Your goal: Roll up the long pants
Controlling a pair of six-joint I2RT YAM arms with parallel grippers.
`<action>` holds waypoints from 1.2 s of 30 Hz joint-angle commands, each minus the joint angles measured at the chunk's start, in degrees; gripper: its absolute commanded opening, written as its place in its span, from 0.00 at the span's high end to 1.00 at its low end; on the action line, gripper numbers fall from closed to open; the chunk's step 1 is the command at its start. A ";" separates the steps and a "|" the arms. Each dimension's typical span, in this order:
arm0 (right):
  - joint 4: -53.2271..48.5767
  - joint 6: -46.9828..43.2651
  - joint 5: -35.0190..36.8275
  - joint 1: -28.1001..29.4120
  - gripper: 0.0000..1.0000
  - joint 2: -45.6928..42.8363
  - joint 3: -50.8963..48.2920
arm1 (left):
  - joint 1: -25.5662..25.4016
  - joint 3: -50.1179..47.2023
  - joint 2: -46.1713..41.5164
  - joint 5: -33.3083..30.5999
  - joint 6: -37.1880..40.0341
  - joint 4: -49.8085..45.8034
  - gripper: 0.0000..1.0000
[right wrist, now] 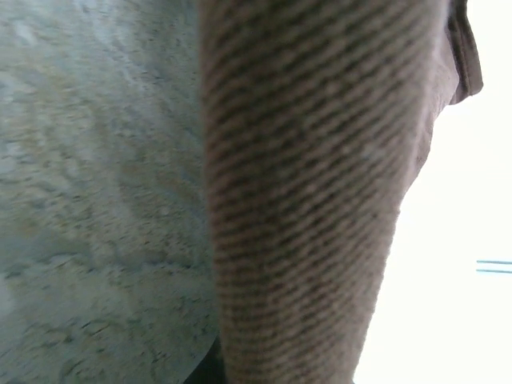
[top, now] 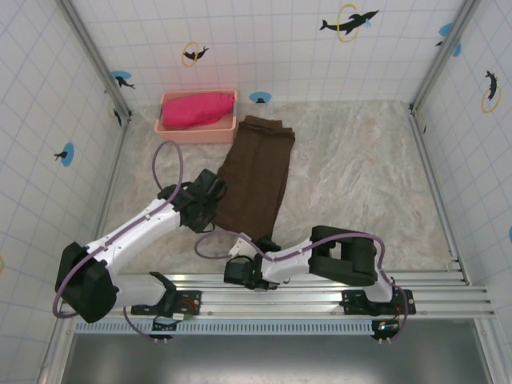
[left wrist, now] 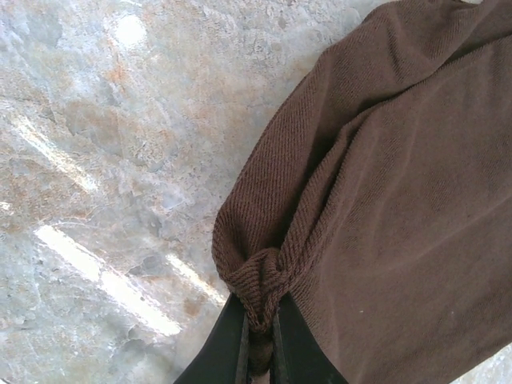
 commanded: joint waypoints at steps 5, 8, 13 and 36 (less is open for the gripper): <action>-3.60 -9.42 -16.04 0.63 1.00 -5.65 -0.68 | 0.53 0.22 -2.74 -4.87 0.17 -5.20 1.00; -4.29 -12.96 -23.24 -1.58 1.00 -9.38 0.16 | 0.54 -0.78 -3.96 -5.79 0.50 -6.10 0.80; -7.32 -17.86 -34.22 -7.05 1.00 -10.98 3.02 | 0.52 -2.65 -7.20 -7.65 0.26 -8.14 0.23; -14.26 -23.62 -63.44 -24.52 1.00 1.16 15.12 | -8.05 -24.57 -25.83 -10.83 -4.90 18.24 0.10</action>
